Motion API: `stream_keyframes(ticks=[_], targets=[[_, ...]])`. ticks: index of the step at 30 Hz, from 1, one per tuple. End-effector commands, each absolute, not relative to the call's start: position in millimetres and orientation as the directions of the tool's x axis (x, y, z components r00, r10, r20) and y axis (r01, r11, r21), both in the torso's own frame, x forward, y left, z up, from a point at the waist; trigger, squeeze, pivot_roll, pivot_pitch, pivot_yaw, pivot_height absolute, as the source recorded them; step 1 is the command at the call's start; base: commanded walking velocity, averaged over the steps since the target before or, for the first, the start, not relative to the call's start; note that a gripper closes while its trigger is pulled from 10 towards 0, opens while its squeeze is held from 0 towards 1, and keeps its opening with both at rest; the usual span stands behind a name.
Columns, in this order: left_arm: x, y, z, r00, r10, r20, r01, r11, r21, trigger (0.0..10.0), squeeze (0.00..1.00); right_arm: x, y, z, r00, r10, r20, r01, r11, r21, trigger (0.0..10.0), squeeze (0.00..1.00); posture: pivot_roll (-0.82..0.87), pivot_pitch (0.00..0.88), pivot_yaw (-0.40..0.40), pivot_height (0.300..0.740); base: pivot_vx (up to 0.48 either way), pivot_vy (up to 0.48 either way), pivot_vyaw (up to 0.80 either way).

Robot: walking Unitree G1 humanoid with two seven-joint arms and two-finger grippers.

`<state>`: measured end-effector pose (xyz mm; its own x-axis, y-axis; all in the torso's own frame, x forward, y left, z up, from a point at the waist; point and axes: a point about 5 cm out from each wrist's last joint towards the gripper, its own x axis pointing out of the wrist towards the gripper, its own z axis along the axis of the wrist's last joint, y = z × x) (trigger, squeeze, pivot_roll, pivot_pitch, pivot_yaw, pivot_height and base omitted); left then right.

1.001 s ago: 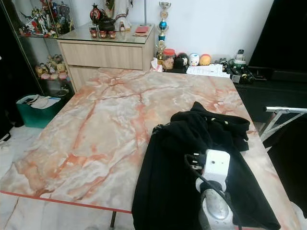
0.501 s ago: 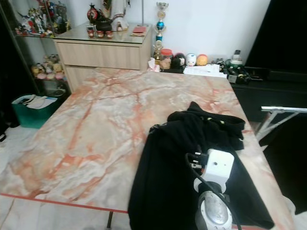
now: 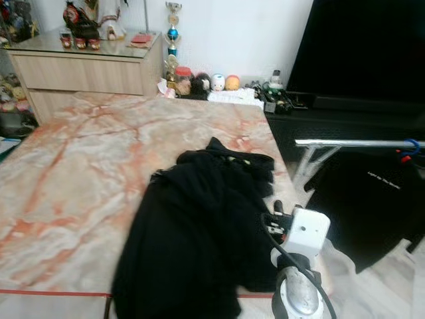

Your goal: Hang hanger

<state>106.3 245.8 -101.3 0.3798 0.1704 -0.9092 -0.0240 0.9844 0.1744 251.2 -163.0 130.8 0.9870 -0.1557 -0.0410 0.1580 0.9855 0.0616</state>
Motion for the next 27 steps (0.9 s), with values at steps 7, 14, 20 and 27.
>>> stream_keyframes(ticks=[7, 14, 20, 27], targets=[[102, 234, -105, 0.370, 0.146, -0.918, -0.017, 0.988, 0.150, 10.0, 0.00, 252, -166, 132, 0.983, -0.177, -0.048, 0.180, 0.980, 0.082, 10.0, 0.00, 0.02, 0.000, -0.014, 0.740, 0.000, -0.480, 0.00], [105, 221, -108, 0.372, 0.133, -0.919, -0.008, 0.990, 0.140, 10.0, 0.00, 252, -171, 132, 0.978, -0.201, -0.048, 0.204, 0.976, 0.077, 10.0, 0.00, 0.02, 0.000, -0.006, 0.740, 0.000, -0.480, 0.00], [111, 210, -108, 0.381, 0.122, -0.917, -0.001, 0.991, 0.132, 10.0, 0.00, 252, -175, 130, 0.971, -0.231, -0.056, 0.234, 0.970, 0.071, 10.0, 0.00, 0.01, 0.000, -0.003, 0.740, 0.000, -0.480, 0.00], [107, 222, -107, 0.375, 0.133, -0.918, -0.007, 0.990, 0.141, 10.0, 0.00, 253, -186, 123, 0.960, -0.267, -0.081, 0.272, 0.961, 0.058, 10.0, 0.00, 0.01, 0.000, -0.005, 0.740, 0.000, -0.480, 0.00]])
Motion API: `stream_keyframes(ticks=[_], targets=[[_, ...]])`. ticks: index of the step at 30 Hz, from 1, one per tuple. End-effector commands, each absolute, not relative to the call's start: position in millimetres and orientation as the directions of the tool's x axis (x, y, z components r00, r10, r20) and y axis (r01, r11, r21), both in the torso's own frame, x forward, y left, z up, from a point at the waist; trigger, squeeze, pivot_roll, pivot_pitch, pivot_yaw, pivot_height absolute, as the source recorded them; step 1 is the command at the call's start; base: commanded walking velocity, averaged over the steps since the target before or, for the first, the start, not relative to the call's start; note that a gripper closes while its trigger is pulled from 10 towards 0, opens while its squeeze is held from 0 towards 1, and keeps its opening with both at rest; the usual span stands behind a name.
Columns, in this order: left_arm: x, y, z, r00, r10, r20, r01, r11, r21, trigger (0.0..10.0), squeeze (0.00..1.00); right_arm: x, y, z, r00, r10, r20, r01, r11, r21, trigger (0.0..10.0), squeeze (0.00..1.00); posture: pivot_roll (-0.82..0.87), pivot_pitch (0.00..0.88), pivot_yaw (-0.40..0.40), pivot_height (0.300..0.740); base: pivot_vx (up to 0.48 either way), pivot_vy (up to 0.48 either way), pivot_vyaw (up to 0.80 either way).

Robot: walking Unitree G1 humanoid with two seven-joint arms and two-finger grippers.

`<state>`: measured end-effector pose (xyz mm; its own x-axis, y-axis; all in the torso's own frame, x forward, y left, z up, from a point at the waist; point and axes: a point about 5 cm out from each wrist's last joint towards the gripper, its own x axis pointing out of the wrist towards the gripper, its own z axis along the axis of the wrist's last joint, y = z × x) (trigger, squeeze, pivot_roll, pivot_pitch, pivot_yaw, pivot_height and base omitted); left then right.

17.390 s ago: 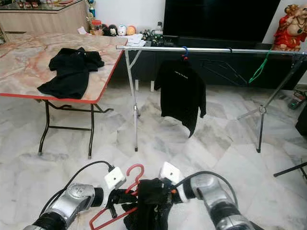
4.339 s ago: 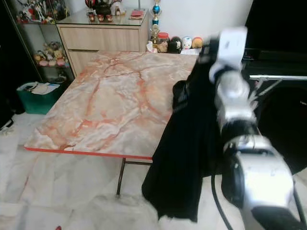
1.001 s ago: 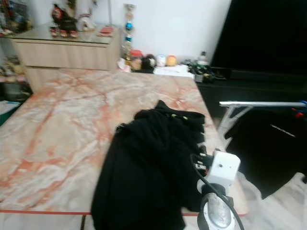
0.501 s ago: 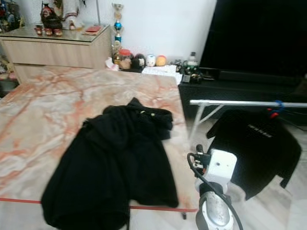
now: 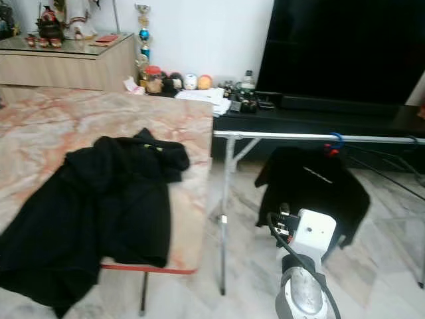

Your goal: Hang hanger

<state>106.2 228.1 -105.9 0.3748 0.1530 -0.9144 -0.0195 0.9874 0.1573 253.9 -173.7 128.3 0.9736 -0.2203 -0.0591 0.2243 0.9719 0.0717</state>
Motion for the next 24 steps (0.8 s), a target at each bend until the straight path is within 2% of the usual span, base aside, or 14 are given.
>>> stream_keyframes(ticks=[1, 9, 24], targets=[[107, 222, -107, 0.375, 0.133, -0.918, -0.007, 0.990, 0.141, 10.0, 0.00, 253, -186, 123, 0.960, -0.267, -0.081, 0.272, 0.961, 0.058, 10.0, 0.00, 0.01, 0.000, -0.005, 0.740, 0.000, -0.480, 0.00], [108, 224, -106, 0.377, 0.133, -0.917, -0.011, 0.990, 0.139, 10.0, 0.00, 253, -204, 108, 0.928, -0.347, -0.137, 0.360, 0.929, 0.083, 10.0, 0.00, 0.01, 0.000, 0.000, 0.740, 0.000, -0.480, 0.00], [109, 227, -105, 0.387, 0.146, -0.910, -0.017, 0.988, 0.152, 10.0, 0.00, 259, -212, 98, 0.913, -0.375, -0.162, 0.392, 0.916, 0.088, 10.0, 0.00, 0.01, 0.000, 0.008, 0.740, 0.000, -0.448, 0.00]])
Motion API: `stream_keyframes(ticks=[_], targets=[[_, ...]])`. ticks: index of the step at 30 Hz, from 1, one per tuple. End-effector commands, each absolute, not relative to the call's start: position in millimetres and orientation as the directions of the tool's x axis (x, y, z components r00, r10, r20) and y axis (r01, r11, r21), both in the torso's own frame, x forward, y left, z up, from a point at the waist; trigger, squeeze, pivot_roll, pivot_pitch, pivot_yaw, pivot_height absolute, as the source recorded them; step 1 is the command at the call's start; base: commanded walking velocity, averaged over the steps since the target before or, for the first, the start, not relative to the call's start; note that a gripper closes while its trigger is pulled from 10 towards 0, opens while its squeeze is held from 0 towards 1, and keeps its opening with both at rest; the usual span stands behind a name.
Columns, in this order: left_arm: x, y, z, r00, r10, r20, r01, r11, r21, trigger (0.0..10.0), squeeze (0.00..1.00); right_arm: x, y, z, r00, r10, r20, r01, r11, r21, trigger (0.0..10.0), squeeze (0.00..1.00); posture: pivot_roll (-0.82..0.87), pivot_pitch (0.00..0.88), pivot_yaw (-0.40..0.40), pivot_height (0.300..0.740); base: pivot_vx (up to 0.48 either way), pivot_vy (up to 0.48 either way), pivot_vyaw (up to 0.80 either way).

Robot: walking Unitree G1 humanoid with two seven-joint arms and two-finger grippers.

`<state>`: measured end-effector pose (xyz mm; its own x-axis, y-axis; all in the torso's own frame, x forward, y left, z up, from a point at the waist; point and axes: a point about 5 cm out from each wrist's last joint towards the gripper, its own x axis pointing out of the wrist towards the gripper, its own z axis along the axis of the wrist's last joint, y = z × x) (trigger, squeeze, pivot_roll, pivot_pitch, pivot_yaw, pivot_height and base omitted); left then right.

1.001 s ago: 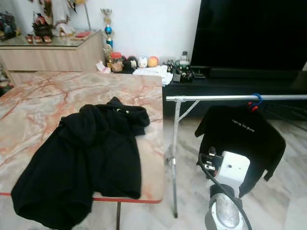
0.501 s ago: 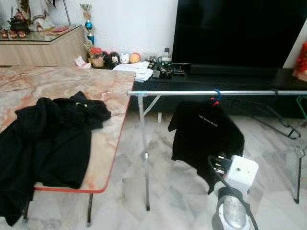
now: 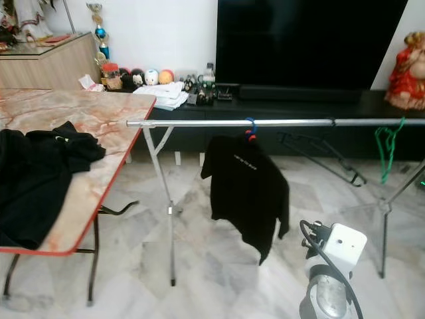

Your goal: Hang hanger

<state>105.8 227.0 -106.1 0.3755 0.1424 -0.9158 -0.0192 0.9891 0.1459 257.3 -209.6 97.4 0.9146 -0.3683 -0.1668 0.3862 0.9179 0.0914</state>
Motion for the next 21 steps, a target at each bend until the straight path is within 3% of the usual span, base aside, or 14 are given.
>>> stream_keyframes(ticks=[1, 7, 14, 16, 17, 19, 21], targets=[[109, 227, -105, 0.387, 0.146, -0.910, -0.017, 0.988, 0.152, 10.0, 0.00, 259, -212, 98, 0.913, -0.375, -0.162, 0.392, 0.916, 0.088, 10.0, 0.00, 0.01, 0.000, 0.008, 0.740, 0.000, 0.000, 0.00], [126, 242, -96, 0.448, 0.201, -0.871, -0.006, 0.975, 0.222, 10.0, 0.00, 266, -221, 94, 0.903, -0.393, -0.176, 0.407, 0.912, 0.053, 10.0, 0.00, 0.02, 0.000, 0.006, 0.740, 0.000, 0.000, 0.00], [170, 265, -72, 0.568, 0.264, -0.780, 0.023, 0.942, 0.335, 10.0, 0.00, 272, -230, 86, 0.887, -0.409, -0.215, 0.421, 0.907, 0.013, 10.0, 0.00, 0.02, 0.000, 0.010, 0.740, 0.000, 0.000, 0.00], [222, 271, -39, 0.707, 0.281, -0.649, 0.078, 0.881, 0.467, 10.0, 0.00, 280, -227, 82, 0.905, -0.350, -0.242, 0.353, 0.935, -0.031, 10.0, 0.00, 0.02, 0.000, 0.015, 0.740, 0.000, 0.000, 0.00], [222, 271, -39, 0.707, 0.281, -0.649, 0.078, 0.881, 0.467, 10.0, 0.00, 280, -227, 82, 0.905, -0.350, -0.242, 0.353, 0.935, -0.031, 10.0, 0.00, 0.02, 0.000, 0.015, 0.740, 0.000, 0.000, 0.00], [258, 261, -14, 0.806, 0.205, -0.555, 0.110, 0.870, 0.481, 10.0, 0.00, 288, -226, 82, 0.923, -0.299, -0.241, 0.281, 0.954, -0.104, 10.0, 0.00, 0.02, 0.000, 0.020, 0.740, 0.000, 0.000, 0.00], [275, 251, 0, 0.847, 0.136, -0.513, 0.140, 0.875, 0.464, 10.0, 0.00, 294, -226, 83, 0.933, -0.270, -0.240, 0.238, 0.959, -0.152, 10.0, 0.00, 0.02, 0.000, 0.022, 0.740, 0.000, 0.000, 0.00]])
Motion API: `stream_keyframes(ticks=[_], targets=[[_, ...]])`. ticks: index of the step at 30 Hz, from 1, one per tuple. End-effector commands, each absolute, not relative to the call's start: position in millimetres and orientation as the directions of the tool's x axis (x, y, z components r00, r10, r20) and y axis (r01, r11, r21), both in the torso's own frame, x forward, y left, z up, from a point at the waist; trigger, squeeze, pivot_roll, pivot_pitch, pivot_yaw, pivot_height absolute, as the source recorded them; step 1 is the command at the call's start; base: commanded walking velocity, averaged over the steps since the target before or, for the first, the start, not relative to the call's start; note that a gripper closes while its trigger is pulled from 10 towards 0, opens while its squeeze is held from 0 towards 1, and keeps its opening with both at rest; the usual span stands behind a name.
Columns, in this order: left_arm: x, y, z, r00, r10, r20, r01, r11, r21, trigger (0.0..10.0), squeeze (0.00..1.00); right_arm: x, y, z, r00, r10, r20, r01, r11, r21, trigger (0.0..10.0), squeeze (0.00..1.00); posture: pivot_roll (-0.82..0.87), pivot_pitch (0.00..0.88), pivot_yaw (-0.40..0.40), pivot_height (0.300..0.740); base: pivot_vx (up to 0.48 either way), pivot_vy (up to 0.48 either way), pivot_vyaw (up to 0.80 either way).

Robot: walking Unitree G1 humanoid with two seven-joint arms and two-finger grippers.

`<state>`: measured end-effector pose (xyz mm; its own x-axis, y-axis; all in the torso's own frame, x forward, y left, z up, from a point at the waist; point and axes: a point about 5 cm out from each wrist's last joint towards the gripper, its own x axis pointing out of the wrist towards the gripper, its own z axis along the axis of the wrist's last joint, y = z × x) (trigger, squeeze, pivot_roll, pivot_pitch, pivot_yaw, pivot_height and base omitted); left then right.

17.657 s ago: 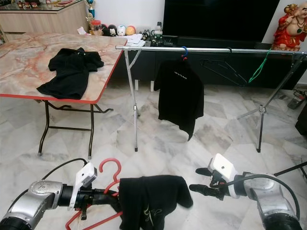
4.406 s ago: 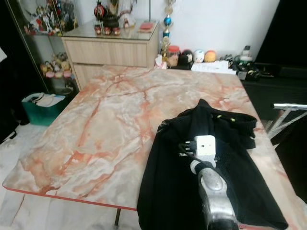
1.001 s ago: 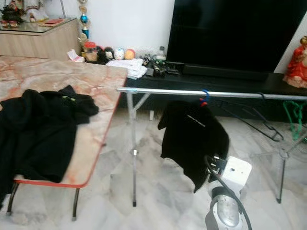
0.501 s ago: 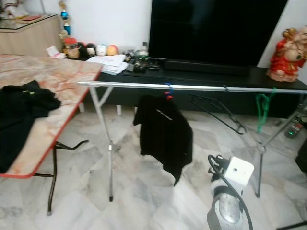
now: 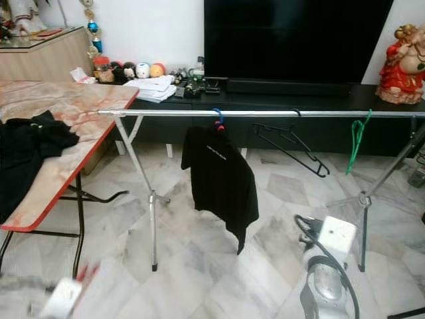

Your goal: Hang hanger

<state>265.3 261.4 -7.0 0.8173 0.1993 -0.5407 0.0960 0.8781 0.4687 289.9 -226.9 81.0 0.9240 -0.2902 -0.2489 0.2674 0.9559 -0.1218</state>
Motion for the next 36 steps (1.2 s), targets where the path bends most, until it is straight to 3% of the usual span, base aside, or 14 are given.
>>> stream_keyframes(ticks=[1, 3, 4, 9, 10, 12, 16, 22, 23, 24, 27, 29, 30, 36], targets=[[293, 239, 17, 0.884, 0.043, -0.465, 0.192, 0.874, 0.446, 10.0, 0.00, 301, -220, 85, 0.949, -0.190, -0.252, 0.149, 0.974, -0.172, 10.0, 0.00, 0.02, 0.000, 0.023, 0.740, 0.000, 0.000, 0.00], [301, 234, 25, 0.896, 0.004, -0.443, 0.214, 0.872, 0.440, 10.0, 0.00, 305, -216, 85, 0.954, -0.134, -0.267, 0.088, 0.980, -0.179, 10.0, 0.00, 0.01, 0.000, 0.022, 0.740, 0.000, 0.000, 0.00], [308, 219, 34, 0.876, -0.156, -0.457, 0.352, 0.853, 0.384, 10.0, 0.00, 308, -204, 86, 0.958, -0.008, -0.287, -0.048, 0.981, -0.189, 10.0, 0.00, 0.02, 0.000, 0.023, 0.740, 0.000, 0.000, 0.00], [298, 179, 38, 0.628, -0.514, -0.584, 0.762, 0.557, 0.329, 10.0, 0.00, 300, -161, 85, 0.790, 0.464, -0.400, -0.576, 0.786, -0.225, 10.0, 0.00, 0.01, 0.000, 0.034, 0.740, 0.000, 0.000, 0.00], [298, 179, 38, 0.628, -0.514, -0.584, 0.762, 0.557, 0.329, 10.0, 0.00, 300, -161, 85, 0.790, 0.464, -0.400, -0.576, 0.786, -0.225, 10.0, 0.00, 0.01, 0.000, 0.034, 0.740, 0.000, 0.000, 0.00], [290, 158, 43, 0.486, -0.611, -0.625, 0.865, 0.439, 0.244, 10.0, 0.00, 288, -148, 84, 0.586, 0.641, -0.496, -0.800, 0.554, -0.230, 10.0, 0.00, 0.01, 0.000, 0.036, 0.740, 0.000, 0.000, 0.00], [281, 134, 48, 0.365, -0.688, -0.628, 0.928, 0.322, 0.186, 10.0, 0.00, 274, -137, 89, 0.356, 0.758, -0.546, -0.933, 0.317, -0.168, 10.0, 0.00, 0.01, 0.000, 0.031, 0.740, 0.000, 0.000, 0.00], [272, 112, 54, 0.252, -0.732, -0.633, 0.967, 0.207, 0.145, 10.0, 0.00, 262, -130, 95, 0.118, 0.824, -0.554, -0.993, 0.099, -0.063, 10.0, 0.00, 0.02, 0.000, 0.014, 0.740, 0.000, 0.000, 0.00], [270, 109, 56, 0.237, -0.741, -0.629, 0.971, 0.195, 0.136, 10.0, 0.00, 261, -131, 94, 0.096, 0.827, -0.554, -0.995, 0.081, -0.051, 10.0, 0.45, 0.02, 0.000, 0.013, 0.740, 0.000, 0.000, 0.00], [269, 107, 57, 0.223, -0.748, -0.626, 0.975, 0.185, 0.126, 10.0, 0.00, 261, -131, 93, 0.078, 0.827, -0.556, -0.997, 0.067, -0.039, 10.0, 0.65, 0.02, 0.000, 0.013, 0.740, 0.000, 0.000, 0.00], [264, 100, 60, 0.165, -0.742, -0.650, 0.986, 0.106, 0.129, 10.0, 0.00, 253, -136, 85, -0.015, 0.791, -0.612, -0.999, -0.033, -0.019, 10.0, 0.96, 0.03, 0.000, 0.002, 0.740, 0.000, 0.000, 0.00], [262, 96, 63, 0.151, -0.747, -0.648, 0.988, 0.088, 0.129, 10.0, 0.00, 254, -139, 85, -0.010, 0.780, -0.626, -0.999, -0.040, -0.033, 10.0, 0.77, 0.03, 0.000, 0.001, 0.740, 0.000, 0.000, 0.00], [262, 94, 64, 0.150, -0.749, -0.645, 0.988, 0.083, 0.133, 10.0, 0.00, 256, -139, 86, 0.002, 0.780, -0.626, -0.999, -0.031, -0.041, 10.0, 0.03, 0.03, 0.000, -0.001, 0.740, 0.000, 0.000, 0.00], [261, 84, 72, 0.135, -0.752, -0.645, 0.985, 0.032, 0.169, 10.0, 0.00, 267, -145, 88, 0.047, 0.765, -0.642, -0.997, -0.004, -0.078, 10.0, 0.00, 0.03, 0.000, -0.002, 0.740, 0.000, 0.000, 0.00]])
